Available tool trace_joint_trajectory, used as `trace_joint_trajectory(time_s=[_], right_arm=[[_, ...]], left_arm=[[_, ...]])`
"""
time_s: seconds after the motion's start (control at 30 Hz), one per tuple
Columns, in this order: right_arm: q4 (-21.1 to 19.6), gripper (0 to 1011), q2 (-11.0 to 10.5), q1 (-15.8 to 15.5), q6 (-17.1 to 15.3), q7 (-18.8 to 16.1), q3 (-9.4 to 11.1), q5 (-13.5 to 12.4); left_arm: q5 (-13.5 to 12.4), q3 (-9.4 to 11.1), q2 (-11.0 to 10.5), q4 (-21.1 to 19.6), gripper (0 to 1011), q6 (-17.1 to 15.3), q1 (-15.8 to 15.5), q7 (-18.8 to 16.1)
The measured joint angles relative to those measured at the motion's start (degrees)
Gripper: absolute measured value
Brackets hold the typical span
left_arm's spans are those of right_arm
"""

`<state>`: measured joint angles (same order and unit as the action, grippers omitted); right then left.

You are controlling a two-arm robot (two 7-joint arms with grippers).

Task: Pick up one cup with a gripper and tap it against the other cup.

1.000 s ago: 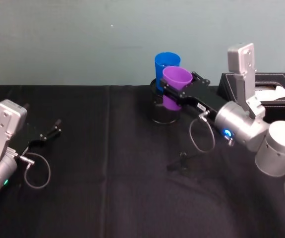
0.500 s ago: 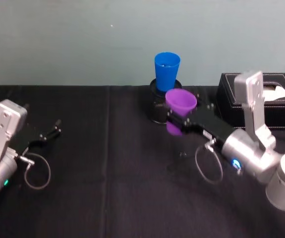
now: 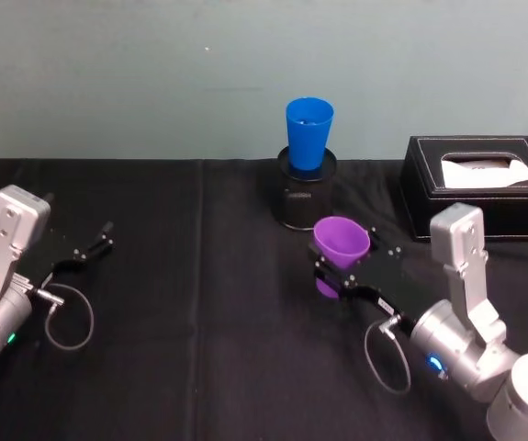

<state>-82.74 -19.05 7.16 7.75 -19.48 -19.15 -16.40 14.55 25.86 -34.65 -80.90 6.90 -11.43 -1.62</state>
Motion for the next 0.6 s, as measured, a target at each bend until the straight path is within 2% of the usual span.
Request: trace_joint_trajectory(time_s=[0.23, 0.6], right_arm=[[3.2, 734, 1.6, -0.5, 2.7, 0.1, 0.3, 1.6], [5.5, 734, 3.3, -0.5, 4.2, -0.9, 0.9, 2.5]], left_arm=[[0.0, 0.0, 0.0, 0.0, 1000, 0.0, 0.0, 0.0], [0.0, 0.0, 0.0, 0.0, 1000, 0.0, 0.0, 0.0]])
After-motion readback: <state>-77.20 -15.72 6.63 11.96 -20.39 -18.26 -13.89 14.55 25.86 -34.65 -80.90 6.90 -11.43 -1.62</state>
